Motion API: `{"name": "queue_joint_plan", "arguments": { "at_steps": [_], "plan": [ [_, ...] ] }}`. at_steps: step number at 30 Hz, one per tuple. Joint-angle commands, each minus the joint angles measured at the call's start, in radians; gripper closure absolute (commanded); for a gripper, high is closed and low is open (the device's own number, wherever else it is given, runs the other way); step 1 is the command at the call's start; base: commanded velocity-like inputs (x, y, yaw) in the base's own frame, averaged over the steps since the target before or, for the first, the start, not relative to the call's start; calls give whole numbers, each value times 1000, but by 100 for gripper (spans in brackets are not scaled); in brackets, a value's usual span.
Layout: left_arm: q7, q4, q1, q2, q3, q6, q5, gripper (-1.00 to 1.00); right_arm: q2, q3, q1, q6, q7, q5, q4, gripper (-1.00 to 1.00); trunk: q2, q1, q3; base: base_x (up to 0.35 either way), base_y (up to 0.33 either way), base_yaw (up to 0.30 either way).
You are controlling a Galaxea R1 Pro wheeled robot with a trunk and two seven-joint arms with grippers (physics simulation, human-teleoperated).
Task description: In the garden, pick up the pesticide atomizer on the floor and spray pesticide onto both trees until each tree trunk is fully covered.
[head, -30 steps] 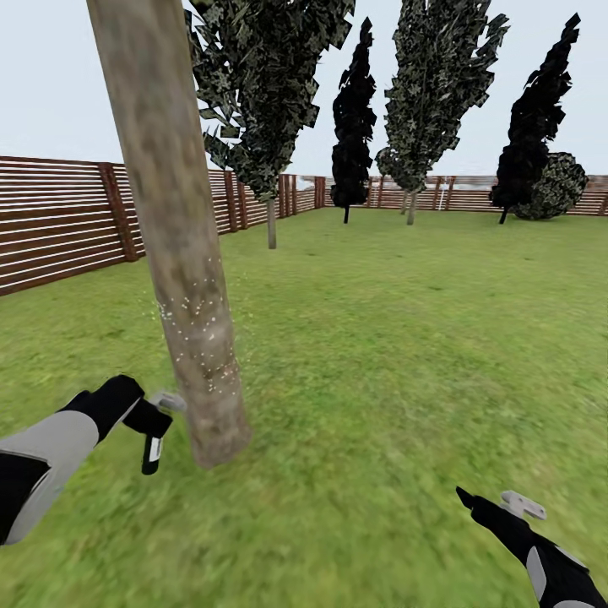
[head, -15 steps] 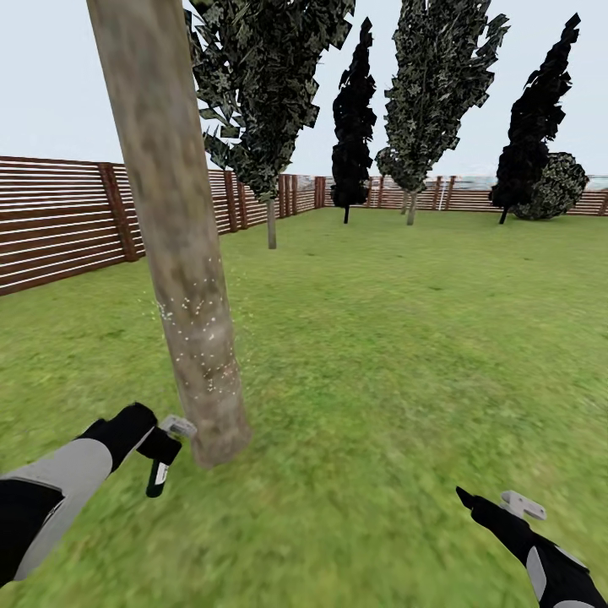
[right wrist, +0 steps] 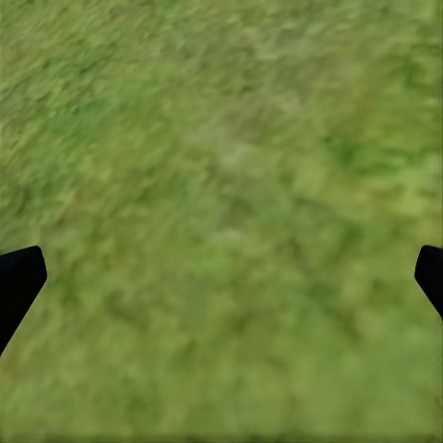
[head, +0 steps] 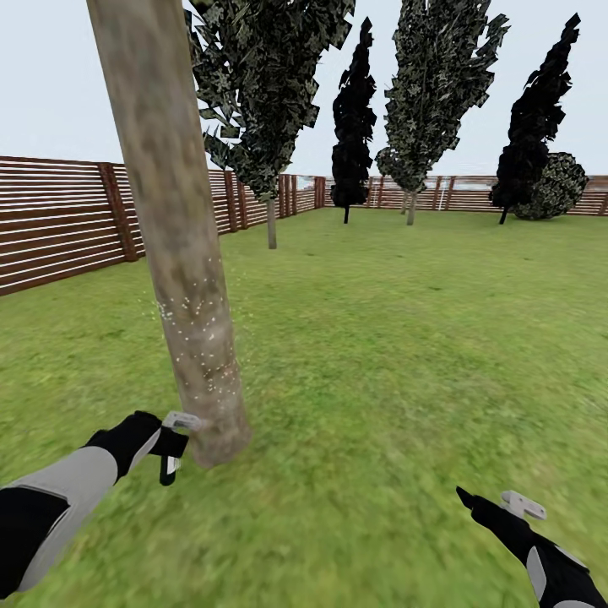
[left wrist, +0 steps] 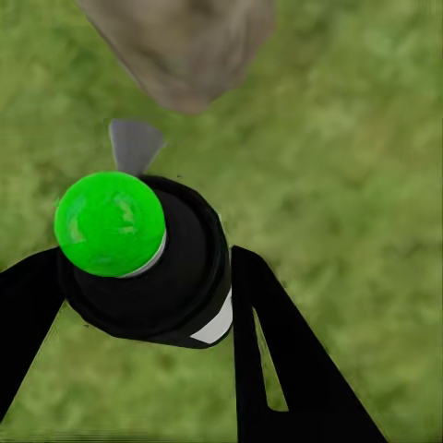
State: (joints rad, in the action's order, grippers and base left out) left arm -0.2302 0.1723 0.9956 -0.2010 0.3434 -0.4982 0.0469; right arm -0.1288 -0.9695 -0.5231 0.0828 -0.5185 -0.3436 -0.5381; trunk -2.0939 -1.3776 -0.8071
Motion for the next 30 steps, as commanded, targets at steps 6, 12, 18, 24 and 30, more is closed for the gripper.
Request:
{"name": "queue_joint_plan", "arguments": {
  "at_steps": [6, 12, 18, 24, 30],
  "plan": [
    [-1, 1, 0, -19, -2, 0, 11, 100, 0, 0, 0, 0, 0, 0, 0, -100, 0, 0, 0, 0, 152, 0],
    [-1, 3, 0, -18, 0, 1, 11, 100, 0, 0, 0, 0, 0, 0, 0, -100, 0, 0, 0, 0, 311, -168],
    [-1, 3, 0, -15, 1, 1, 13, 100, 0, 0, 0, 0, 0, 0, 0, -100, 0, 0, 0, 0, 320, -254],
    [-1, 3, 0, -13, 1, 0, 13, 100, 0, 0, 0, 0, 0, 0, 0, -100, 0, 0, 0, 0, 333, -16],
    [-1, 3, 0, -11, 2, 0, 13, 100, 0, 0, 0, 0, 0, 0, 0, -100, 0, 0, 0, 0, 333, -1]
  ]
}}
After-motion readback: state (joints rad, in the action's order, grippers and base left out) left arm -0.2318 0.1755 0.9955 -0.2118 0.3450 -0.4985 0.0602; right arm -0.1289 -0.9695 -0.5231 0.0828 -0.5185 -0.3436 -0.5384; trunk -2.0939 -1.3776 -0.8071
